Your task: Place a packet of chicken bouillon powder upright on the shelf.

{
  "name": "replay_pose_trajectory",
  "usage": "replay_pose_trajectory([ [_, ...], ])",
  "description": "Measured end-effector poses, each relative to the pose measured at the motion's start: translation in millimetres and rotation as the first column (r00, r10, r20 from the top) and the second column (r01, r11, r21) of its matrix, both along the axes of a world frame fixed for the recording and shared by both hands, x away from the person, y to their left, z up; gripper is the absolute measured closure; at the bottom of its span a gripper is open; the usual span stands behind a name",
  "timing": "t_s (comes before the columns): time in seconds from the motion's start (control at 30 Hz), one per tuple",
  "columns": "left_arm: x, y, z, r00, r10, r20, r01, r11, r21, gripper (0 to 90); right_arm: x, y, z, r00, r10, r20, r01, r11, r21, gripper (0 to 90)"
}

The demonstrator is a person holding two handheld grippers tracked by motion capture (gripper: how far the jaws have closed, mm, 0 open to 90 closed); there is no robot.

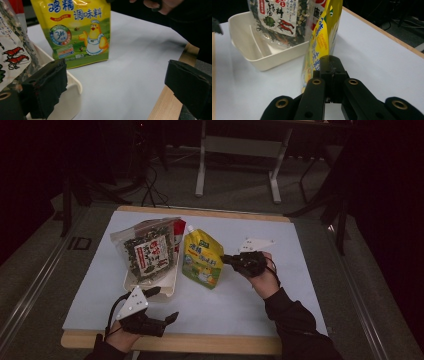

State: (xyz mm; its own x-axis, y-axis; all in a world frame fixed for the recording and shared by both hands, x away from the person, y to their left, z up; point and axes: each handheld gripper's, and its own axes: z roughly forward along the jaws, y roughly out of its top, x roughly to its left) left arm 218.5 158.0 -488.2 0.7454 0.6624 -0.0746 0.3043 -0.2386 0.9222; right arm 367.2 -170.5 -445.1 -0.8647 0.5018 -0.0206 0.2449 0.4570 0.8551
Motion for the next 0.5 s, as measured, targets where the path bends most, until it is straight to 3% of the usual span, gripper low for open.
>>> replay_pose_trajectory([
  [0.07, 5.3, -1.5, 6.9, 0.9999, -0.008, -0.012, 0.007, 1.0000, -0.003, 8.7, -1.7, -1.3, -1.0, 0.9999, 0.006, -0.010, -0.006, 1.000, 0.006, 90.0],
  [0.3, 35.0, -8.0, 29.5, 0.9996, -0.021, 0.021, 0.021, 0.9997, 0.012, 12.9, -8.7, -2.2, -2.2, 0.9997, 0.024, -0.011, -0.024, 1.000, 0.008, 90.0],
  [0.4, 52.4, -11.1, 37.4, 0.9996, -0.010, 0.027, 0.010, 0.9998, 0.020, 16.2, -12.3, -0.7, -2.0, 0.9995, 0.030, -0.004, -0.030, 1.000, 0.008, 90.0],
  [0.5, 70.5, -16.0, 42.2, 0.9984, 0.033, 0.047, -0.035, 0.9983, 0.047, 21.5, -14.8, 0.1, -1.9, 0.9994, 0.035, -0.005, -0.035, 0.999, 0.010, 90.0],
])
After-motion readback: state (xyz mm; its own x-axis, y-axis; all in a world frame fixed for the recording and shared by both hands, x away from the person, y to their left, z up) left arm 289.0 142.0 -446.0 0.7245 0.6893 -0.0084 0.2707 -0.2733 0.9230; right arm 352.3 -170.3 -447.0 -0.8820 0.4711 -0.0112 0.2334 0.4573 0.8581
